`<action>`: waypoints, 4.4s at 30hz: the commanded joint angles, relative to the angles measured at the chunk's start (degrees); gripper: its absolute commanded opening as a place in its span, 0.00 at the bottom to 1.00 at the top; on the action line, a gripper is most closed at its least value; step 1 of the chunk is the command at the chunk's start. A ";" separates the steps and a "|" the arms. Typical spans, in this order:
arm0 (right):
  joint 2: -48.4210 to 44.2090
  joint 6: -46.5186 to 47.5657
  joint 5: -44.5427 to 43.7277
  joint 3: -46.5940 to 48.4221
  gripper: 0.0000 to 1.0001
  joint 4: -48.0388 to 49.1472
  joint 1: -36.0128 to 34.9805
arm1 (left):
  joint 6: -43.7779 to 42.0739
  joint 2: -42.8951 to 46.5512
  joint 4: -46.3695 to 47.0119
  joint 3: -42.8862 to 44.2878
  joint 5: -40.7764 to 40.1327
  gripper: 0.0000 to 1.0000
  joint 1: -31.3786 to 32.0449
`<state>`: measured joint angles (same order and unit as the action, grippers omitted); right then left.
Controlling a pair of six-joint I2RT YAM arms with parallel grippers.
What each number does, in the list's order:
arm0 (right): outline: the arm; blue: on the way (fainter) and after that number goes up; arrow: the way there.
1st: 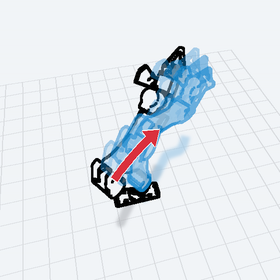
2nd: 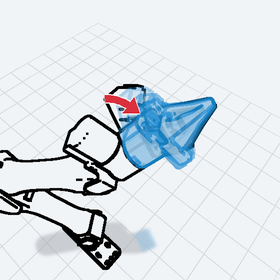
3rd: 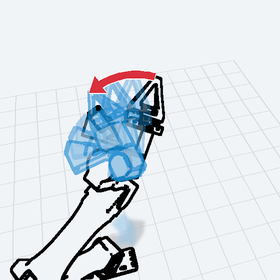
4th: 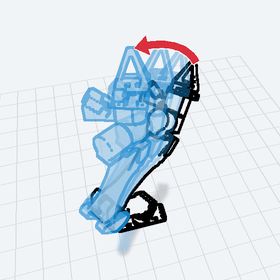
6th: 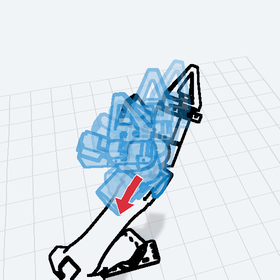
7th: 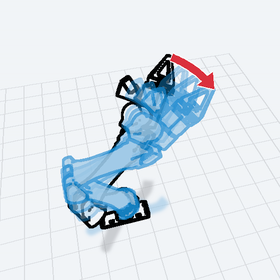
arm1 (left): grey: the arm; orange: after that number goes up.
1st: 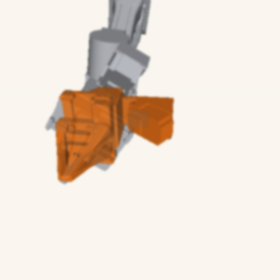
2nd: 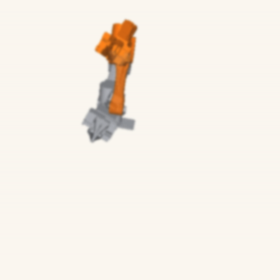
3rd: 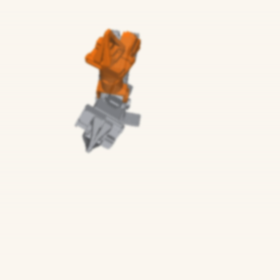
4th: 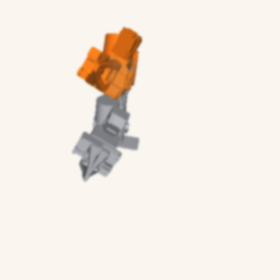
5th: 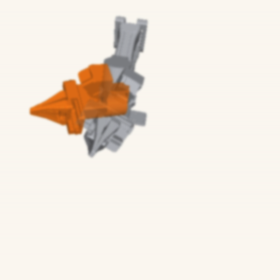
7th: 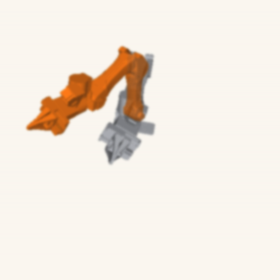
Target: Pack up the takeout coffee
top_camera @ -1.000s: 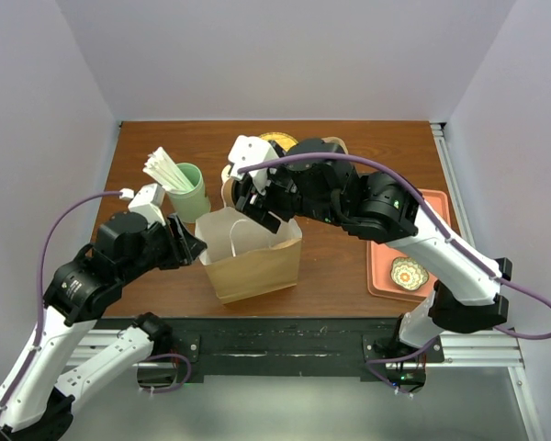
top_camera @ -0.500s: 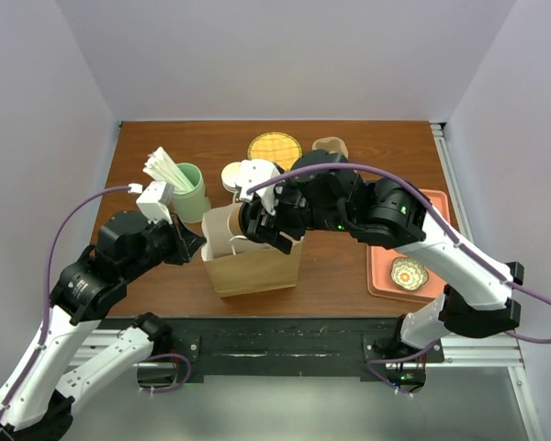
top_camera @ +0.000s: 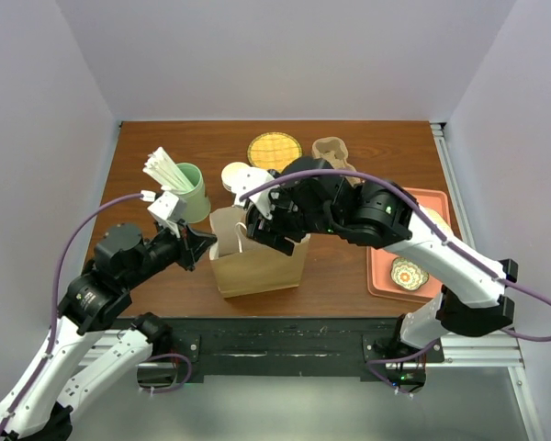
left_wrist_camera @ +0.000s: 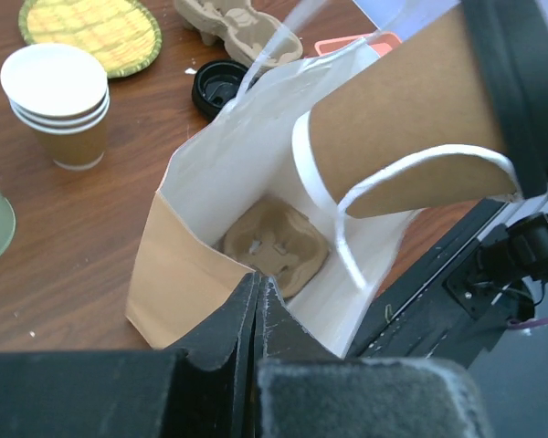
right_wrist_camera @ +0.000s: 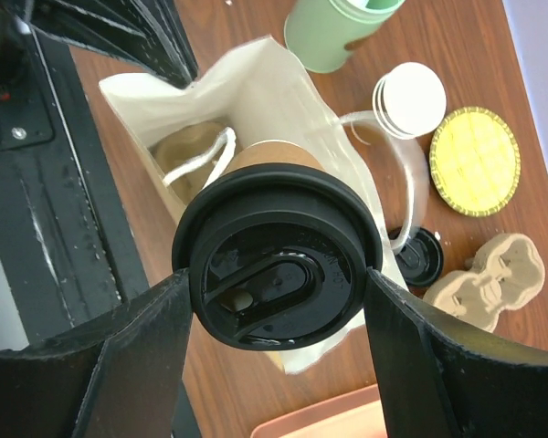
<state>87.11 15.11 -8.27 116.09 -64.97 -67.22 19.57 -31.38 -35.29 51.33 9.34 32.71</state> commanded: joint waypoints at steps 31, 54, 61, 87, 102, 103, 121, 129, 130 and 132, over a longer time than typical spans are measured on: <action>-4.32 4.31 -10.54 -10.18 0.47 6.08 3.06 | -3.93 -3.69 0.40 4.83 -9.16 0.25 0.07; -0.54 6.24 -1.67 -10.62 0.46 9.51 4.12 | 3.63 -13.18 -9.45 10.98 -15.41 0.43 0.07; -2.38 8.18 0.72 -12.38 0.46 10.13 3.50 | -4.27 -11.78 1.95 7.47 -7.16 0.00 -0.01; -8.54 16.70 -11.31 -27.14 0.43 13.81 0.86 | -13.50 -2.02 24.30 -5.89 1.20 0.00 -0.01; -8.71 18.99 -14.40 -35.32 0.43 29.45 0.86 | -12.46 3.16 32.83 -16.25 2.79 0.00 0.07; -8.71 18.90 -14.40 -35.76 0.43 29.98 0.86 | -12.28 4.73 33.00 -16.87 2.87 0.00 0.07; -4.67 20.13 -9.05 -32.88 0.43 26.57 4.63 | -15.79 6.50 32.39 -19.25 7.35 0.00 0.07; -5.11 19.33 -5.88 -31.45 0.43 25.77 10.00 | -16.76 6.59 31.51 -21.01 6.48 0.00 -0.01; -5.98 20.38 -5.01 -33.98 0.43 27.42 11.48 | -16.93 6.24 31.60 -21.27 6.04 0.00 0.07; -6.16 21.62 -3.42 -35.32 0.43 27.70 12.02 | -16.76 5.63 31.34 -20.66 4.55 0.00 -0.01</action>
<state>83.42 34.26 -14.57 82.94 -39.59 -57.25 3.38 -24.91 -6.52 30.22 14.87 32.71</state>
